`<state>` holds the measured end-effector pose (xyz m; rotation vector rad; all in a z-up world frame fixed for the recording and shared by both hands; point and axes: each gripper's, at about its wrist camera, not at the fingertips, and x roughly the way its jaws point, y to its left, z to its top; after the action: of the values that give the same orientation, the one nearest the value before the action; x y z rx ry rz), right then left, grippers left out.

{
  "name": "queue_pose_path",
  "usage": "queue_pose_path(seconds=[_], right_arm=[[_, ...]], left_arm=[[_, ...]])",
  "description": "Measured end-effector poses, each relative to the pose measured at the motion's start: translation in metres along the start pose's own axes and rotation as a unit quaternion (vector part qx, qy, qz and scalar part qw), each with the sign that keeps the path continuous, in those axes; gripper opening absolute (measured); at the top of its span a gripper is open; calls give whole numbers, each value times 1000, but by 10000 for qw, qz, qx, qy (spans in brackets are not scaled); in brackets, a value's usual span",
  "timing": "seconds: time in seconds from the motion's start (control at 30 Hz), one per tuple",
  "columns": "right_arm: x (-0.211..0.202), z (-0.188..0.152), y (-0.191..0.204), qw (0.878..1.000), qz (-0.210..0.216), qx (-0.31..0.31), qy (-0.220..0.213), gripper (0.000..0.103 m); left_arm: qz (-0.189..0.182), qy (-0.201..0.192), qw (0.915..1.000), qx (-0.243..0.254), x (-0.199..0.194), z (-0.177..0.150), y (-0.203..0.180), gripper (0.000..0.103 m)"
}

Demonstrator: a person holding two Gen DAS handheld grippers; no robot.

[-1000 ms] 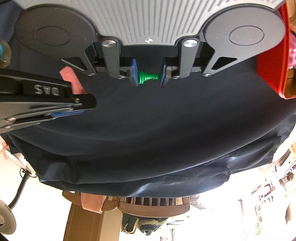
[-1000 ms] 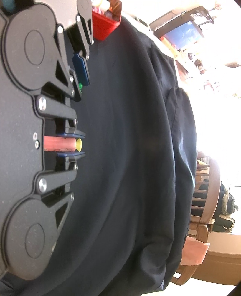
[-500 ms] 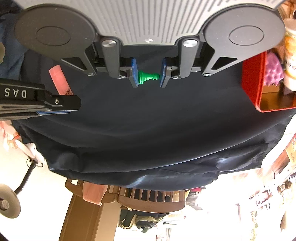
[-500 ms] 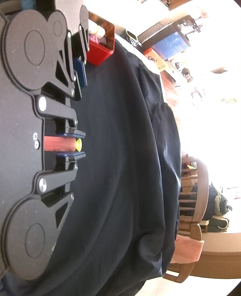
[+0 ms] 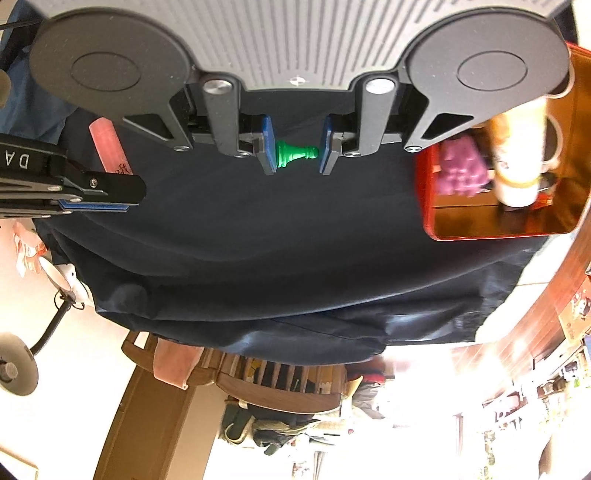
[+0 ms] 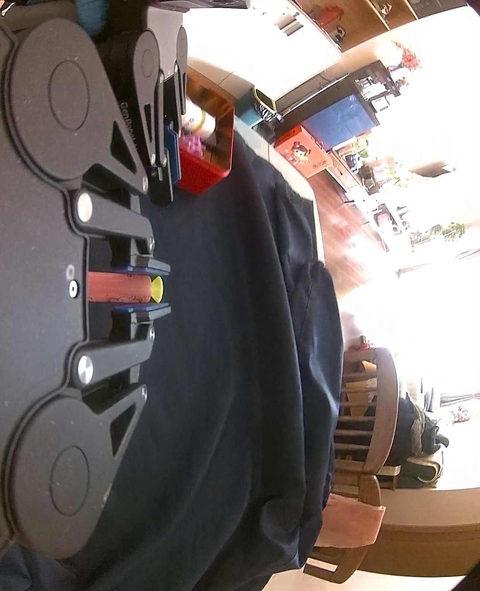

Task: Organize rigid objects
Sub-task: 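Lift and carry the green pawn and pink stick over the tin, then lower into the tin and open both grippers to release pawn and stick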

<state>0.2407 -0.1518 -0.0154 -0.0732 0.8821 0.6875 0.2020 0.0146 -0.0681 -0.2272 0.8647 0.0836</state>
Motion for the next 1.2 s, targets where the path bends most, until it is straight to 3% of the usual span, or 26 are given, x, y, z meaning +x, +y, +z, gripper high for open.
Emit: queue_pose_path(seconds=[0.37,0.63,1.2], right_arm=[[12,6,66,9998,127,-173,-56,14],[32,13,109,9995,201,-218,-63,14],[93,17,170,9990,355,-208,174,14]], left_arm=[[-46,-80,9995,-294,-35,2,62,24],[122,-198,9992,-324,-54,6,115,24],[437,-37,9987,-254,-32,4,198,24]])
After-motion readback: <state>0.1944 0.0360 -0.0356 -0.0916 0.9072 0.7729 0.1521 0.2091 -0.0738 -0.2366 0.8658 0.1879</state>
